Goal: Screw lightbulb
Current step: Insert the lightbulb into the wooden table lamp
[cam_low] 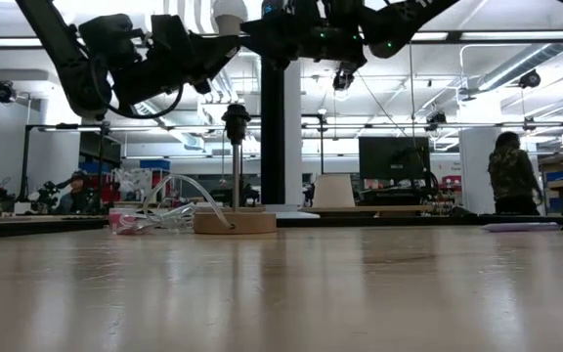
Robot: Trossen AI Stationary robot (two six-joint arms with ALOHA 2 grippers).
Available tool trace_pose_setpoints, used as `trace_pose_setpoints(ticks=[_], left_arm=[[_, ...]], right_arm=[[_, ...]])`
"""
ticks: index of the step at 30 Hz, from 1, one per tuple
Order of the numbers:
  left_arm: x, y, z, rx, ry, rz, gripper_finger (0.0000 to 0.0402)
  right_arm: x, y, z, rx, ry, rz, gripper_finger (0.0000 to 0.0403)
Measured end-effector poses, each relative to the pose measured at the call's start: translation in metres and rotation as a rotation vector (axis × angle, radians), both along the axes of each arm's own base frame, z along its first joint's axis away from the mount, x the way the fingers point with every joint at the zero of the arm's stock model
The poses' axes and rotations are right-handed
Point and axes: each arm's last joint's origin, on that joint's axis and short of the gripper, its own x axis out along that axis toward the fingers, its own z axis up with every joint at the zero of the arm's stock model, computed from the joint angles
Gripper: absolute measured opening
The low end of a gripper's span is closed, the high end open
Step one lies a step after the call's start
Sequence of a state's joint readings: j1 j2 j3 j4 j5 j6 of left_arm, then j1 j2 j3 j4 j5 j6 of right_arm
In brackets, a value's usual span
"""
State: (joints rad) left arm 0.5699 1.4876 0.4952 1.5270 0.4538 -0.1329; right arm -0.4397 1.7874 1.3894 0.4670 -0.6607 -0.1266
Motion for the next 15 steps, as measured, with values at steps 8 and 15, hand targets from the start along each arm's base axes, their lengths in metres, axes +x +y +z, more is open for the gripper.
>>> trace_pose_setpoints(ticks=[8,15], left_arm=[[0.0031,-0.0013,-0.0023,-0.026,0.024,0.004,0.0099],[0.009,-0.004,0.0014,-0.054,0.005,0.054,0.0099]], right_arm=[[0.0015,0.0019,0.0039,-0.002,-0.01,-0.008,0.0252],[0.0026,0.0045,0.0041,-0.014,-0.014,-0.004,0.0238]])
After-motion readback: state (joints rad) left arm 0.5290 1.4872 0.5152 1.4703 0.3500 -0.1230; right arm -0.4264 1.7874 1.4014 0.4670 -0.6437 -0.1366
